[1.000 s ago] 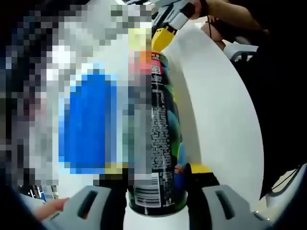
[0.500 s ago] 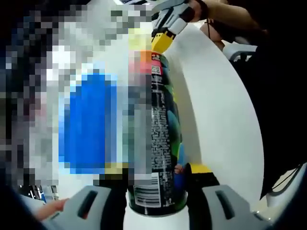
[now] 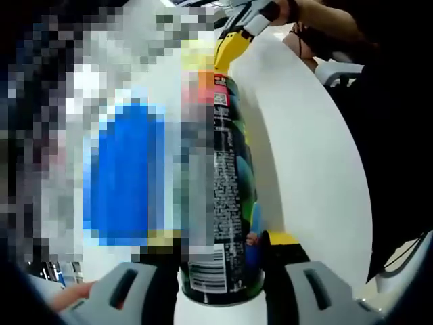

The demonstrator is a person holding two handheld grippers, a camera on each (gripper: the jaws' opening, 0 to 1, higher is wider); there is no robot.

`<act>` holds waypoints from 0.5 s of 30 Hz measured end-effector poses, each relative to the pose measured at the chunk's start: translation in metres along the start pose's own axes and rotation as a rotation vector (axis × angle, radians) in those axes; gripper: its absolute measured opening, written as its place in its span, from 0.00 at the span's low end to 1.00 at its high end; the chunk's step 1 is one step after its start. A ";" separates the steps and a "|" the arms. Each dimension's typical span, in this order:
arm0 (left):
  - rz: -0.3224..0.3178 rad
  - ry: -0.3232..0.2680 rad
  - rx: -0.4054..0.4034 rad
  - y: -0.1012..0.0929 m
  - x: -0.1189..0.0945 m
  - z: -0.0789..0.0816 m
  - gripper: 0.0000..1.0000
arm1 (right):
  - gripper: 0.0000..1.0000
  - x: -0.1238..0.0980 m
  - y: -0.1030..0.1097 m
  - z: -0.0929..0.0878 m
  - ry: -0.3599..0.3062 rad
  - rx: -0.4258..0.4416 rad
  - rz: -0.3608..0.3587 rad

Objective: Open the lid of the chip container on the table, take out the chips, place them into the box in front of the container, and close the lid

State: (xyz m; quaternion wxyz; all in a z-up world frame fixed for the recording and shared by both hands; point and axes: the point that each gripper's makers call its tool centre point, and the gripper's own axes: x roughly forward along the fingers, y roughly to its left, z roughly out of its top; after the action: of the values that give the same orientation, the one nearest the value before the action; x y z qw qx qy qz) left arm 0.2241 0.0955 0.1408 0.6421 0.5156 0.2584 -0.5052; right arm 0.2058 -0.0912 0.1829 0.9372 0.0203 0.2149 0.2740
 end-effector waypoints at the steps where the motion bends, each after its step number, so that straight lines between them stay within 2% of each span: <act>1: 0.000 0.000 0.000 0.000 0.000 0.000 0.49 | 0.02 -0.002 0.001 0.002 -0.004 0.002 0.003; 7: 0.000 0.001 0.000 0.000 0.000 0.000 0.49 | 0.01 -0.012 0.006 0.019 -0.051 0.016 0.026; 9: 0.001 0.000 0.000 0.000 0.000 0.000 0.49 | 0.01 -0.018 0.010 0.031 -0.084 0.033 0.047; 13: 0.001 0.001 0.001 0.000 0.000 0.000 0.49 | 0.01 -0.034 0.016 0.064 -0.154 0.036 0.070; 15: 0.000 0.002 0.000 0.000 0.000 0.000 0.49 | 0.01 -0.045 0.023 0.087 -0.201 0.029 0.095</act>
State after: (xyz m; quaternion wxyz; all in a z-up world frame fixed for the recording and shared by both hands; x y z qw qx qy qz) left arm 0.2243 0.0954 0.1408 0.6418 0.5162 0.2588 -0.5046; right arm 0.1961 -0.0881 0.2827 0.9396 0.0715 0.1223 0.3116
